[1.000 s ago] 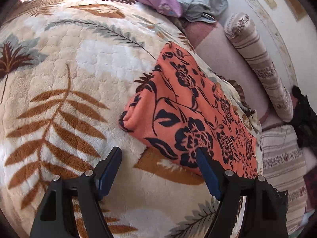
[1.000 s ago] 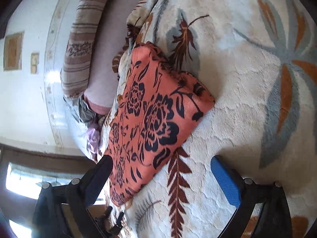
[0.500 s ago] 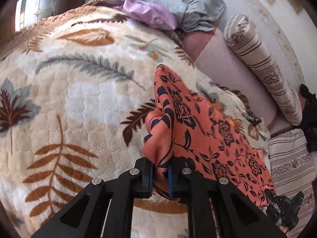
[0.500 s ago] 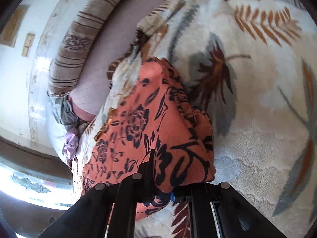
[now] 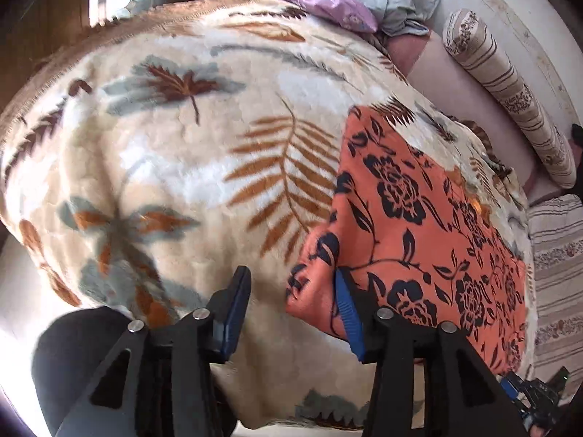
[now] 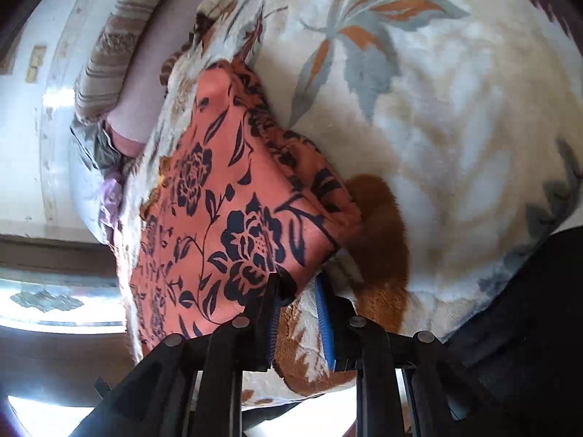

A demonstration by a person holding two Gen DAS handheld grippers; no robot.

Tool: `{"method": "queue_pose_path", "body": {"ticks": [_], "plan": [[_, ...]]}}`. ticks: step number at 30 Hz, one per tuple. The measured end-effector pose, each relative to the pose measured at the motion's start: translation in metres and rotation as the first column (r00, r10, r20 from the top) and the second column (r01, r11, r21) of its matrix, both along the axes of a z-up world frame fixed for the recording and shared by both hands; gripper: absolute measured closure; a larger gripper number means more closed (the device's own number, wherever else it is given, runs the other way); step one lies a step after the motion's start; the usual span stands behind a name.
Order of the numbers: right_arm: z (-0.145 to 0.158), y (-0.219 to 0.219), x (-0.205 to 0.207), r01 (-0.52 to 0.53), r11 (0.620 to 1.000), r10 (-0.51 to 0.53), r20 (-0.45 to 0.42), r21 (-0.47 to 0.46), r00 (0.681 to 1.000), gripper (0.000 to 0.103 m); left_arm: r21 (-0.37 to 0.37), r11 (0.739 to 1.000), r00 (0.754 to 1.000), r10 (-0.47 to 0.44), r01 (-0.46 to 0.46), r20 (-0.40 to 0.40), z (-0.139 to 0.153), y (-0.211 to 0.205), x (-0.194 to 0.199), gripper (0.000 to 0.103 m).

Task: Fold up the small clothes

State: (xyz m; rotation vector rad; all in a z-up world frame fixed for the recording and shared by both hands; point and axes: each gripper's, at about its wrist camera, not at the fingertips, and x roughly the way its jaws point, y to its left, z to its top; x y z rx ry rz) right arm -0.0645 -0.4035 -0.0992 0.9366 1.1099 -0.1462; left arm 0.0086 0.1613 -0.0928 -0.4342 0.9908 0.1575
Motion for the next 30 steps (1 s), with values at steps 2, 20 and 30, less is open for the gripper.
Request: {"method": "queue_pose_path", "body": {"ticks": [2,20,30], "plan": [[0.025,-0.003,-0.003,0.007,0.999,-0.004,0.069,-0.045,0.998,0.080,0.061,0.997,0.996,0.036,-0.041,0.080,0.024,0.003,-0.001,0.050],[0.031,0.018,0.091,-0.171,0.983,0.155,0.209,0.061,0.966,0.023,0.224,0.943,0.960,-0.268,0.244,0.079,0.007,-0.082,0.027,0.025],[0.003,-0.016,0.220,-0.172,0.972,0.142,0.182,0.160,0.973,0.023,0.298,0.915,0.954,-0.298,0.272,0.043,-0.024,-0.091,0.046,0.021]]}}
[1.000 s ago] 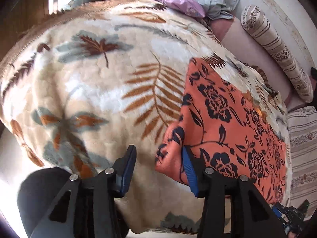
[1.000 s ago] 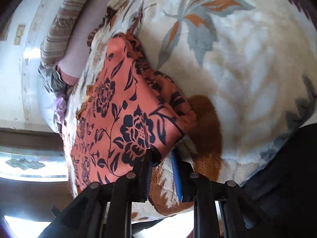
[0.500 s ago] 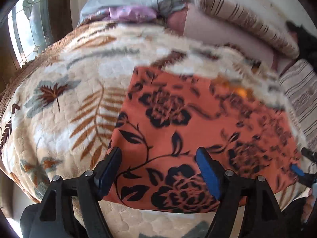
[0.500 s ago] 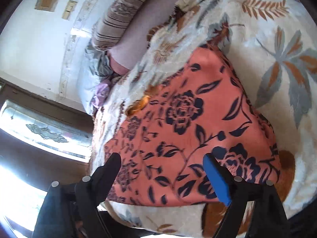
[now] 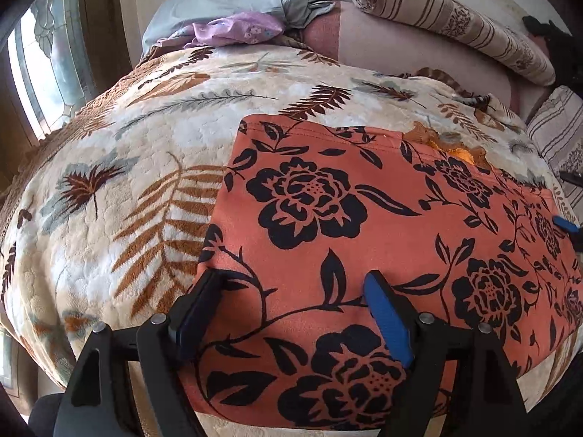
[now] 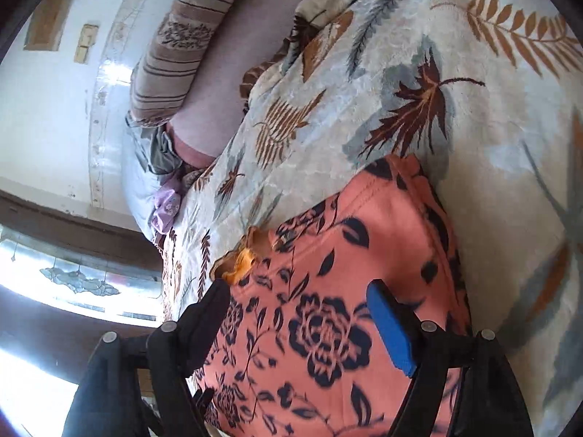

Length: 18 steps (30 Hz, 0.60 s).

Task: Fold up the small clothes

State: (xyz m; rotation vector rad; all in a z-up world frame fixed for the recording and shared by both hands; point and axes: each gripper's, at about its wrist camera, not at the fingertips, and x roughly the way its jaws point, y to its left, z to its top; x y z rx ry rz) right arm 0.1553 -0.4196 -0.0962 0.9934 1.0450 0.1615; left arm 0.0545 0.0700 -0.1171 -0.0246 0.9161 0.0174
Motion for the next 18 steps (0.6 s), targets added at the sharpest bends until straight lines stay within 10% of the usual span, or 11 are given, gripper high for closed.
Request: {"method": "queue_pose_path", "body": {"ticks": [5,12,18], "plan": [[-0.021,-0.039,0.022,0.160,0.986,-0.159,-0.020,0.053,0.987,0.024,-0.023,1.000,1.000,-0.002,0.002,0.014,-0.002,0.004,0.004,0.017],[0.020,-0.002,-0.011,0.022,0.992,-0.016,0.049,-0.122,0.999,0.024,-0.106,0.993,0.998,0.048,-0.043,0.042,0.022,0.017,0.001,0.017],[0.052,0.045,-0.089,-0.097,0.993,0.105,0.126,-0.068,0.986,0.023,-0.099,0.991,0.996,0.089,-0.089,0.000,0.022,0.035,-0.018,0.017]]}}
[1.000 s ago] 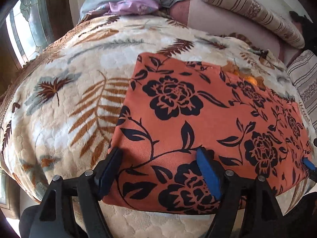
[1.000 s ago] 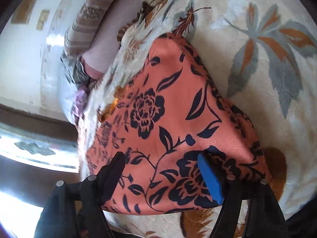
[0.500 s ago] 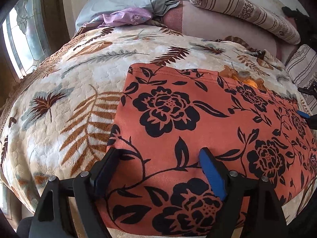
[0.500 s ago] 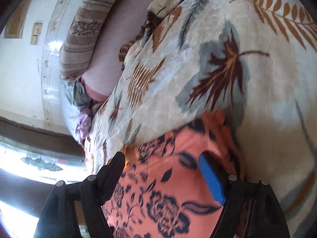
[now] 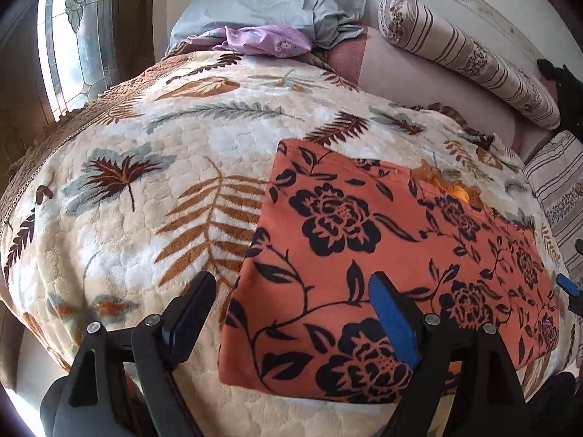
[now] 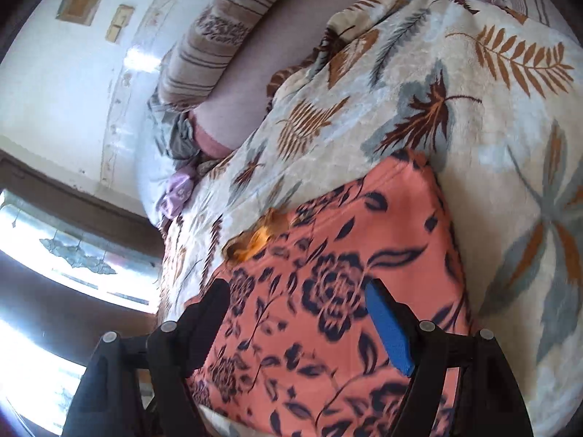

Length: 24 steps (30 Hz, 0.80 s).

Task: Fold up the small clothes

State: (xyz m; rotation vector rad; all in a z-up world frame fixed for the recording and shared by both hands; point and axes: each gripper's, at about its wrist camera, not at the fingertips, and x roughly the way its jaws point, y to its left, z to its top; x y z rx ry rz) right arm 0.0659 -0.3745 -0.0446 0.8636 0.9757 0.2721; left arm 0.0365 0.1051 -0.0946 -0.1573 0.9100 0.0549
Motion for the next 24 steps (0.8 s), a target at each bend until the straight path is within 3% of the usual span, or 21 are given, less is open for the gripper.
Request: {"method": "queue_pose_path", "body": {"ticks": [3,5,6,10,12,14,15,17,21,23,24], "plan": [[-0.023,0.019,-0.027,-0.049,0.999,0.049,-0.041,0.011,0.998,0.019,0.067,0.996,0.986,-0.043,0.055,-0.161,-0.030,-0.005,0.007,0.015],[-0.054,0.015,-0.038,0.010,1.000,-0.010,-0.154,0.000,0.988,0.019,0.073,0.997,0.991,-0.021,0.031,-0.131,-0.023,-0.005,0.002,0.014],[-0.054,0.009,-0.046,0.054,0.998,-0.048,-0.121,0.045,0.991,0.021,0.078,0.997,0.993,-0.010,0.020,-0.121,-0.016,-0.005,-0.001,0.015],[-0.028,0.004,-0.063,0.088,0.995,-0.086,-0.045,0.039,0.995,0.020,0.098,0.995,1.000,-0.018,0.016,0.024,0.015,-0.011,-0.021,0.014],[-0.028,0.005,-0.068,0.065,0.997,-0.064,-0.033,0.041,0.997,0.020,0.083,0.996,0.999,-0.041,0.040,0.001,0.007,-0.015,-0.021,0.014],[-0.045,-0.002,-0.071,0.091,0.996,-0.090,-0.089,0.004,0.992,0.020,0.086,0.995,0.992,-0.045,0.055,-0.120,-0.020,-0.018,-0.008,0.014],[-0.055,-0.008,-0.073,0.110,0.993,-0.106,-0.096,0.035,0.990,0.020,0.084,0.995,0.985,-0.035,0.050,-0.167,-0.034,-0.017,-0.003,0.013],[-0.054,-0.017,-0.082,0.155,0.982,-0.147,-0.081,0.104,0.986,0.020,0.062,0.998,0.993,-0.003,0.011,-0.119,-0.027,-0.013,-0.006,0.012],[-0.027,-0.014,-0.090,0.120,0.992,-0.121,0.035,0.031,0.992,0.019,0.063,0.998,1.000,-0.006,0.006,-0.009,0.000,-0.017,-0.016,0.012],[-0.040,-0.022,-0.091,0.154,0.988,-0.155,-0.010,-0.030,0.988,0.019,0.089,0.996,0.999,-0.019,0.022,-0.035,-0.006,-0.023,-0.012,0.012],[-0.053,-0.029,-0.091,0.184,0.983,-0.183,-0.051,0.014,0.982,0.020,0.089,0.995,0.995,-0.030,0.038,-0.090,-0.017,-0.025,-0.006,0.012]]}}
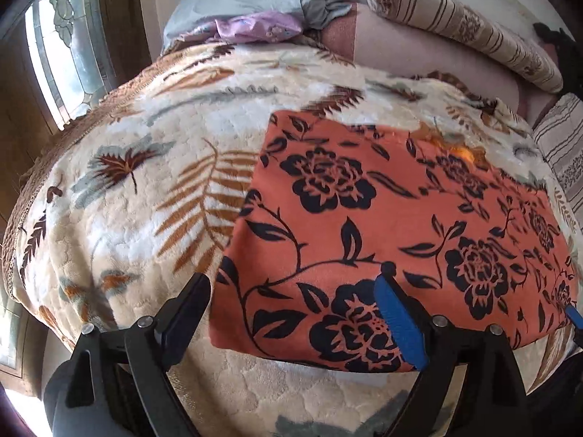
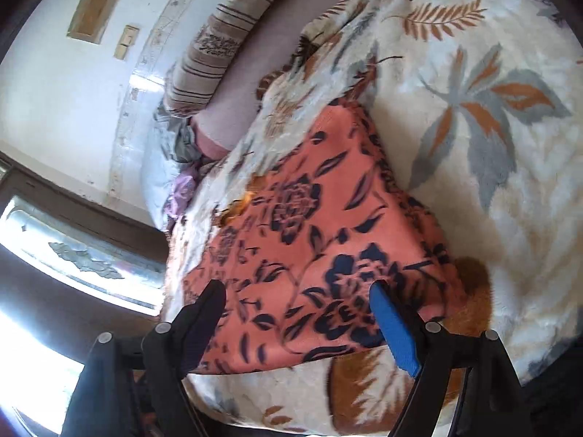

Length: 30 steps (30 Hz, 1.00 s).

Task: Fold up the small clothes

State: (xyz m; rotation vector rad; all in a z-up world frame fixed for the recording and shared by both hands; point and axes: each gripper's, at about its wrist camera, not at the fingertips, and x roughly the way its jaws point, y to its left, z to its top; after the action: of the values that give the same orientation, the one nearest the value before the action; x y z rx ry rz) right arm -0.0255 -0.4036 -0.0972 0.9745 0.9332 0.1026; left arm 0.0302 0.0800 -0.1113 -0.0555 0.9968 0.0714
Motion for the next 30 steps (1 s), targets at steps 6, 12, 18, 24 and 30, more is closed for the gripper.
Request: {"method": "queue_pose_path", "body": {"ticks": [6,12,18,24,30], "plan": [[0.014,-0.012,-0.011,0.043,0.999,-0.045,0.080,0.024,0.996,0.020,-0.015,0.999,0.999,0.034,-0.034,-0.002,-0.004,0.001,-0.003,0.009],[0.005,-0.018,-0.010,0.059,0.997,-0.062,0.042,0.052,0.997,0.020,0.006,0.999,0.998,0.041,-0.041,-0.041,-0.015,0.002,0.002,0.007],[0.004,-0.014,-0.009,0.056,0.997,-0.058,0.049,0.049,0.997,0.020,0.039,0.998,0.999,0.040,-0.039,-0.031,-0.009,-0.003,0.000,0.007],[0.007,-0.005,-0.009,0.045,0.999,-0.045,0.056,0.002,0.997,0.020,0.035,0.999,1.000,0.019,-0.019,-0.001,-0.009,-0.006,-0.005,0.007],[0.009,0.003,-0.010,0.033,0.998,-0.030,0.065,-0.049,0.997,0.020,-0.009,1.000,1.000,0.017,-0.017,0.022,-0.018,0.002,-0.007,0.004]]}}
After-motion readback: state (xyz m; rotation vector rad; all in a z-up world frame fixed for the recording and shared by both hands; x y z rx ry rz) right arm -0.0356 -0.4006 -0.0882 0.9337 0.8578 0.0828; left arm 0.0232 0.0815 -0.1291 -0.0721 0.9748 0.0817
